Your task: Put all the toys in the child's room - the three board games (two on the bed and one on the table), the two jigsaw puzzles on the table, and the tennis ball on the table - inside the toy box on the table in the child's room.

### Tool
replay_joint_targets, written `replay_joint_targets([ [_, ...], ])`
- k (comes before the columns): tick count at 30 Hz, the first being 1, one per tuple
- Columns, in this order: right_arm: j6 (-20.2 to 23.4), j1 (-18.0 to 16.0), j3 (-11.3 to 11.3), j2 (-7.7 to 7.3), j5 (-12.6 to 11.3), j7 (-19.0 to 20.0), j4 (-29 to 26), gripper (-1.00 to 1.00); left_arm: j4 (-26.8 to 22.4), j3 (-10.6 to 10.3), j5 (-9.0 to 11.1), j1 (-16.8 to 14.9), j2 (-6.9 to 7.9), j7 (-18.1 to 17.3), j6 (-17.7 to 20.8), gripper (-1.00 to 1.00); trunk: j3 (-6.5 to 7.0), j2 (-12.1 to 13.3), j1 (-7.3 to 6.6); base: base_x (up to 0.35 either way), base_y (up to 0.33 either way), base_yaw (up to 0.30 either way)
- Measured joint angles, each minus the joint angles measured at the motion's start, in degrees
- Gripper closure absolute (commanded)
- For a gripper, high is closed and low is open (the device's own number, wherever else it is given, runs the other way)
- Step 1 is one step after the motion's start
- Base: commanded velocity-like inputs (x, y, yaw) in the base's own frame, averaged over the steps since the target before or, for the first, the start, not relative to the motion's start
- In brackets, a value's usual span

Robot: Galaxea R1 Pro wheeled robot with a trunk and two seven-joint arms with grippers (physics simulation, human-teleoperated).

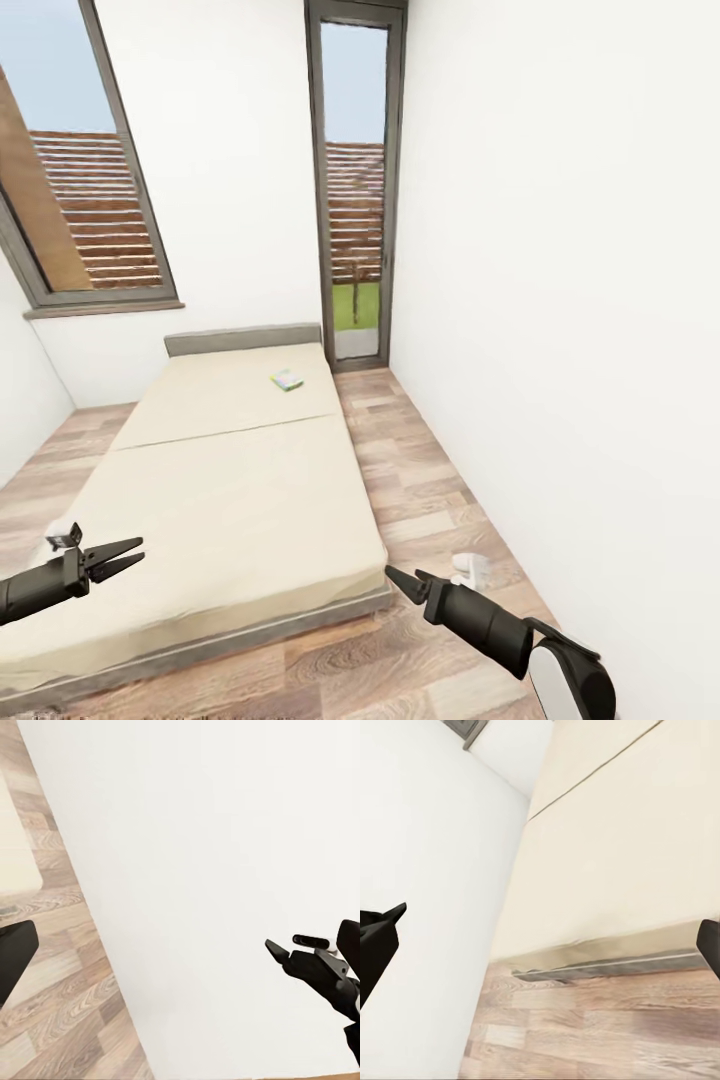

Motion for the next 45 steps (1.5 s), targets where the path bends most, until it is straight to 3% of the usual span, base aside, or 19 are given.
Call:
replay_joint_targets([
  [25,-0.1,0.0,0.1,0.01,0.1,-0.1,0.0,-1.0,0.0,0.0,0.0,0.0,-0.21,0.0,0.0,-1.0,-1.45,0.0,-0.01,0.112,-0.249,0.24],
  [45,-0.1,0.0,0.1,0.08,0.1,-0.1,0.0,-1.0,0.0,0.0,0.0,0.0,-0.24,0.0,0.0,-1.0,-2.66,0.0,-0.01,0.172,-0.045,0.236],
])
